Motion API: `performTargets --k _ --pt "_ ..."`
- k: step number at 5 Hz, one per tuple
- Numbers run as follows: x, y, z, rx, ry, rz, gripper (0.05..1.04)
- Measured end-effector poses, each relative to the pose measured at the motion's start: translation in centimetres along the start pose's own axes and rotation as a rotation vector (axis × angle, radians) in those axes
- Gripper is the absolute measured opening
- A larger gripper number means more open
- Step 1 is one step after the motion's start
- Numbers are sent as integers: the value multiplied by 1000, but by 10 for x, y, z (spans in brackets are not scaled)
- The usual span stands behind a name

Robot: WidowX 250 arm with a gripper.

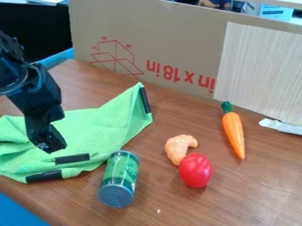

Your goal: Unfold the green cloth from bottom right to top left

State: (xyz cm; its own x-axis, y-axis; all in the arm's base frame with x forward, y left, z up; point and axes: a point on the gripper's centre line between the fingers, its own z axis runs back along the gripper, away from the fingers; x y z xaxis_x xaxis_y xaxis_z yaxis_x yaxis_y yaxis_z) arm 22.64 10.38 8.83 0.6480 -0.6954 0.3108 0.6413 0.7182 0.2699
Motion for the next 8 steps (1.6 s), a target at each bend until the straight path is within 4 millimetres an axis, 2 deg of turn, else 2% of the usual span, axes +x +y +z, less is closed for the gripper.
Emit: performTargets --k 4,6,8 --pt "-2 -17 -19 -40 47 -65 1000" --pt "1 -27 -36 -36 87 -99 1000" --pt "4 -29 -45 -32 107 -102 1000"
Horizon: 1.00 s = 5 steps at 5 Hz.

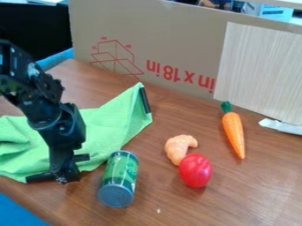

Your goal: Unfold the green cloth from bottom right to top left

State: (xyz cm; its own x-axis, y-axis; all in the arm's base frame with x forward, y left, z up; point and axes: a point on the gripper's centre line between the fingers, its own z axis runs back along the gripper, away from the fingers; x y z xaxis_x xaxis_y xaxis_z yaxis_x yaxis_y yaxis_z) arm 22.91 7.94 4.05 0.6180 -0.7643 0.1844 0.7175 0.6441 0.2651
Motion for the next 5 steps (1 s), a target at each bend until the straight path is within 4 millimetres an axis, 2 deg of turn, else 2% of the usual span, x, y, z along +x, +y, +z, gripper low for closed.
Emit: performTargets --k 1,3,5 --pt "2 -4 1 -31 -9 4 1000" --pt "2 7 9 -53 -22 20 1000" --pt "3 12 9 -63 -17 34 1000"
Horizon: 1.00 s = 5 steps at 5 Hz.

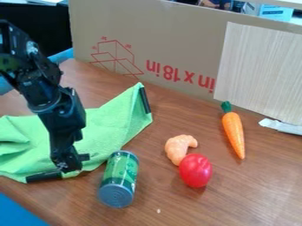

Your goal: Unfold the green cloth from bottom right to top left

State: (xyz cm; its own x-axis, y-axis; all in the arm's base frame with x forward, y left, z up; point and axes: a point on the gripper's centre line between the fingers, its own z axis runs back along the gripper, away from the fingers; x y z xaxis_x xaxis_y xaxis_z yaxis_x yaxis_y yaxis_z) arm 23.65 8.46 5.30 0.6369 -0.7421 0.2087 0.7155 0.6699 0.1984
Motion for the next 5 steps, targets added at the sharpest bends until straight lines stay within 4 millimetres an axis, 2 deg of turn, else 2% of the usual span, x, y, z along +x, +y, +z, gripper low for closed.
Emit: performTargets --k 2,3,5 --pt "0 11 -7 10 17 27 1000" --pt "-3 15 -14 7 38 43 967" --pt "-5 16 -20 -3 53 41 382"
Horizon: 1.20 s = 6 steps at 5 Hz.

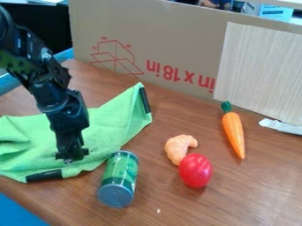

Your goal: Unfold the green cloth from bottom right to top left

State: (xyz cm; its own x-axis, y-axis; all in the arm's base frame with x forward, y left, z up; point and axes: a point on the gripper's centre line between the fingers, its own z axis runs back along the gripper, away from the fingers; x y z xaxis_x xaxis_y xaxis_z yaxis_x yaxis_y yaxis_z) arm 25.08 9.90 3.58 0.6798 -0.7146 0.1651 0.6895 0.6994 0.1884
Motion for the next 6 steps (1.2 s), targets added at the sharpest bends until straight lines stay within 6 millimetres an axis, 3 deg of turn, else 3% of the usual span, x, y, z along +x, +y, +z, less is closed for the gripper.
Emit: performTargets --k 1,2,3,4,6 --pt "-1 0 -1 1 -3 -12 145" --pt "-2 -1 0 -5 -9 -7 68" --pt "-1 2 4 -24 -24 38 54" --pt "9 24 17 2 -56 89 54" --pt "29 78 23 22 -73 236 54"
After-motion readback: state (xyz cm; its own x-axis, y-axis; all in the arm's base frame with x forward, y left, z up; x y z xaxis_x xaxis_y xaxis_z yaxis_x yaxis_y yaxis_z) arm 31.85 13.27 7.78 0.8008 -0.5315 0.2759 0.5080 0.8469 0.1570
